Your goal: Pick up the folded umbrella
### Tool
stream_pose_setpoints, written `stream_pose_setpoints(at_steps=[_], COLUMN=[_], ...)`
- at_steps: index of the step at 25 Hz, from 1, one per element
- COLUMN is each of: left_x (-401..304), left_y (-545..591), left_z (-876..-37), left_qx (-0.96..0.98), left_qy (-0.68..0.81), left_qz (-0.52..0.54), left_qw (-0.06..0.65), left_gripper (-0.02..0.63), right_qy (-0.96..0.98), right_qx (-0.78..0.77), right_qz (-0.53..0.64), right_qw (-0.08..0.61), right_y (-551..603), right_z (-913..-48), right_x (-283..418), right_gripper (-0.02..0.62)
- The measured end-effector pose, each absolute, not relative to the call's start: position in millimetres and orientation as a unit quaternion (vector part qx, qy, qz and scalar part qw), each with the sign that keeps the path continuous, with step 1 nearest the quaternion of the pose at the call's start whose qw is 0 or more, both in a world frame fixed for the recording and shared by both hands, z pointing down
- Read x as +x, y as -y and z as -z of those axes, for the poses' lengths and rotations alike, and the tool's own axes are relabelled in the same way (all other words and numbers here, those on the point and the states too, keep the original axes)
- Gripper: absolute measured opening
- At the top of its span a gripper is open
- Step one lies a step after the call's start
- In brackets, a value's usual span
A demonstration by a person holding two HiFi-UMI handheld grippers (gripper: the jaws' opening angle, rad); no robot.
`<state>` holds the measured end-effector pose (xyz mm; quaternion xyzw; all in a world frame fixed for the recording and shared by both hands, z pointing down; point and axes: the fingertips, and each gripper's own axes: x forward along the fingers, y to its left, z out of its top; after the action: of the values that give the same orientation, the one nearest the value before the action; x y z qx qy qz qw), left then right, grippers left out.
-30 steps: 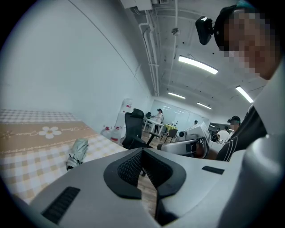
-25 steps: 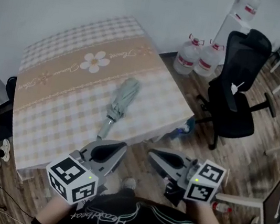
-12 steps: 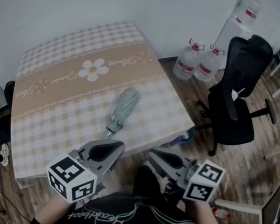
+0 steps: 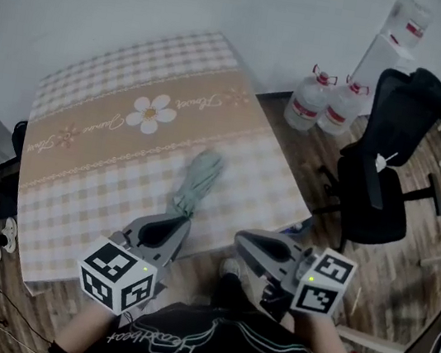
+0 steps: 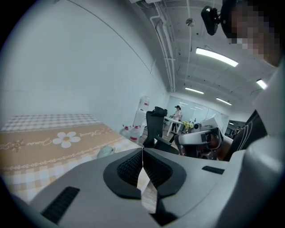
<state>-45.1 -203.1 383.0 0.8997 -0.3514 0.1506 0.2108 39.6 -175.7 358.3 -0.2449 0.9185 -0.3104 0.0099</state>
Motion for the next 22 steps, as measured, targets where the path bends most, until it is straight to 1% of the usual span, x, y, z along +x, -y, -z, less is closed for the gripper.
stream_pose_setpoints(at_steps=[10, 15, 19, 22], left_x=[-44, -39, -38, -42], left_y=[259, 279, 289, 298], left_z=[-419, -436, -463, -487], left_qx=[0.873, 0.869, 0.857, 0.845], left_qy=[0.388, 0.386, 0.388, 0.398], left_qz=[-0.186, -0.207, -0.237, -0.261], left_qw=[0.232, 0.231, 0.240, 0.245], left_gripper=[0.007, 0.110, 0.212, 0.261], right_qy=[-0.916, -0.912, -0.910, -0.908], right_qx=[-0.229, -0.221, -0.210, -0.207], right_qz=[0.330, 0.344, 0.356, 0.363], right_qw=[-0.002, -0.009, -0.015, -0.016], right_y=[233, 259, 274, 283], right_z=[-373, -384, -395, -401], right_x=[60, 66, 65, 67], right_gripper=[0.011, 0.009, 0.011, 0.011])
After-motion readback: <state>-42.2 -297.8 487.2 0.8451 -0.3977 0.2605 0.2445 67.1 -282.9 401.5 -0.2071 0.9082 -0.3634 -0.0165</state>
